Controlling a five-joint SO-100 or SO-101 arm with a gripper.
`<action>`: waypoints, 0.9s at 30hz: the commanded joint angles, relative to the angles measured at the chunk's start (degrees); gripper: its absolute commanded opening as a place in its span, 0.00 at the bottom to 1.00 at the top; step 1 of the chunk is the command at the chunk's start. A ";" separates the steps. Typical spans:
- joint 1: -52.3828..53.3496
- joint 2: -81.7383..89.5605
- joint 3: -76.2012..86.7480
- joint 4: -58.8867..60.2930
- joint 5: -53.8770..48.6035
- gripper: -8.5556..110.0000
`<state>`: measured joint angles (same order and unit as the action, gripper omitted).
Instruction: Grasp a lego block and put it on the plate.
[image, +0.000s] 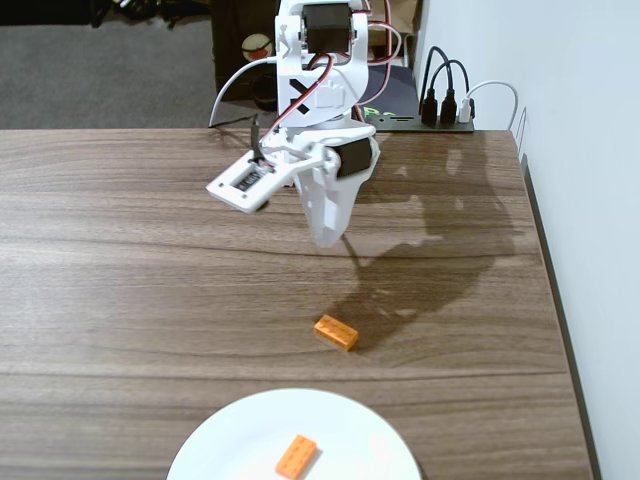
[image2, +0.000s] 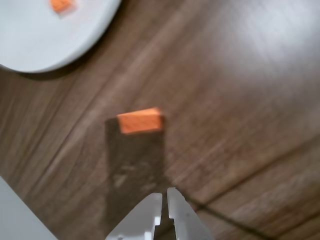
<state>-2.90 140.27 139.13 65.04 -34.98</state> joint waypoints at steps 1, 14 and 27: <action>-0.35 6.06 2.72 -0.53 5.01 0.08; 3.43 20.83 15.47 -2.72 27.07 0.08; 4.22 38.76 26.02 2.46 32.61 0.08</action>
<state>0.88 177.01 164.97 66.53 -2.55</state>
